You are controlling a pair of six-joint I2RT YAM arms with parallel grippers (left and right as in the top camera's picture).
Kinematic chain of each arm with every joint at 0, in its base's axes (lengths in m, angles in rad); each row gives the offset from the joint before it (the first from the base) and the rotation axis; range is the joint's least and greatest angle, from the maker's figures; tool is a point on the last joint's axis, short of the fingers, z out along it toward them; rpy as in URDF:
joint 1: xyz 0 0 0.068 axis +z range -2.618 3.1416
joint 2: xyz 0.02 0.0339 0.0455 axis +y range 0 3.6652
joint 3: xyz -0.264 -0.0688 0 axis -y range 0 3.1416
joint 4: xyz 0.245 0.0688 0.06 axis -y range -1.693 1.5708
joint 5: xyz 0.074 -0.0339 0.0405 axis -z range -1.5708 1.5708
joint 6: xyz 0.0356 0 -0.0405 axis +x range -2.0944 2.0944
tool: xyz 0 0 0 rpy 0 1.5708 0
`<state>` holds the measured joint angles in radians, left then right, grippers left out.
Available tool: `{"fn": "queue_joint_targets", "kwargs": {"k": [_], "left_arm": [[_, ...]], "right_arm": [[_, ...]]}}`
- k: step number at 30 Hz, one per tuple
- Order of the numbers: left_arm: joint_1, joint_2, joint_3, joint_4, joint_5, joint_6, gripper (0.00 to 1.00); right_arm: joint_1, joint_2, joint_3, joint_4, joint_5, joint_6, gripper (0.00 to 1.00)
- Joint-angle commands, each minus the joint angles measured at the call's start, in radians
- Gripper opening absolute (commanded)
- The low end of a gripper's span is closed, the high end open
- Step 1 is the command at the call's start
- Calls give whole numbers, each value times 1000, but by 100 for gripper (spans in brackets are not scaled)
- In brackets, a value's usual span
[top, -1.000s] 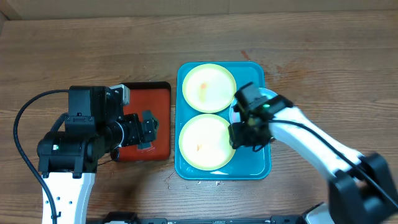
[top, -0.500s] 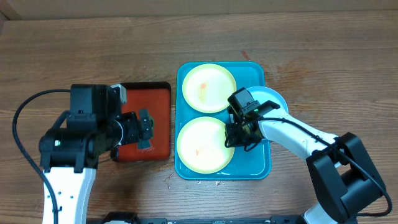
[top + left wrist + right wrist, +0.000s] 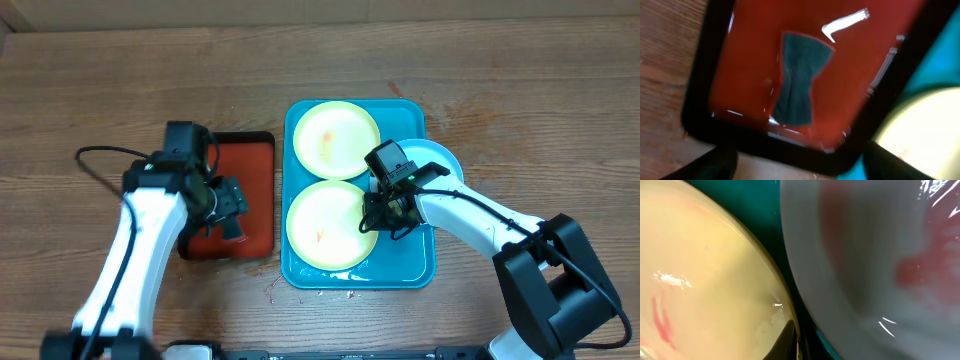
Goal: Clean dirty plates on tray and stack at the side
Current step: 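Lower the left gripper onto the sponge in the red tray and grasp it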
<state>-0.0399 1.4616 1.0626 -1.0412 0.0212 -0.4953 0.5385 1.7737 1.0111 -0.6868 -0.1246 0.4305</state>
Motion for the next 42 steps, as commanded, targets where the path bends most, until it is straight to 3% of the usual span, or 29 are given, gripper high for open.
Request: {"fn": "queue_joint_targets", "kwargs": {"k": [1,3,6,9,18,19,22,25,27,30,32,33,34,35,42], "left_arm": [[-6,117,-15,32,-29,2,70],[-6,187,-15,49,-38,2,63],[-6,290,-14,83,-45,2,44],[-6,359,-14,114,-23,2,4],[-6,314,83,45,32,28,4],[-6,302,95,34,32,41,11],[-6,277,106,21,31,71,46],[-6,283,93,47,-2,106,61],[-6,288,68,86,-31,114,65],[-6,303,9,180,-47,114,61],[-6,318,-25,236,-37,114,49],[-6,328,-36,255,-22,114,36],[-6,338,-40,261,4,114,13],[-6,345,-39,260,19,114,4],[-5,334,68,176,114,114,8]], "right_arm": [[-7,8,-13,2,105,26,4],[-6,8,-13,1,105,26,4],[-6,8,-13,-2,105,18,4],[-6,8,-13,-9,105,18,4],[-6,8,-13,-10,104,18,4],[-6,8,-13,-10,101,18,4],[-6,8,-13,-11,101,19,4],[-6,8,-13,-10,101,19,4],[-6,8,-13,-10,101,18,4],[-6,8,-13,-10,101,19,4],[-6,8,-13,-10,101,19,4],[-6,8,-13,-11,101,19,4],[-6,8,-13,-12,101,19,4],[-6,8,-13,-14,101,19,4],[-6,8,-13,-21,101,19,4]]}}
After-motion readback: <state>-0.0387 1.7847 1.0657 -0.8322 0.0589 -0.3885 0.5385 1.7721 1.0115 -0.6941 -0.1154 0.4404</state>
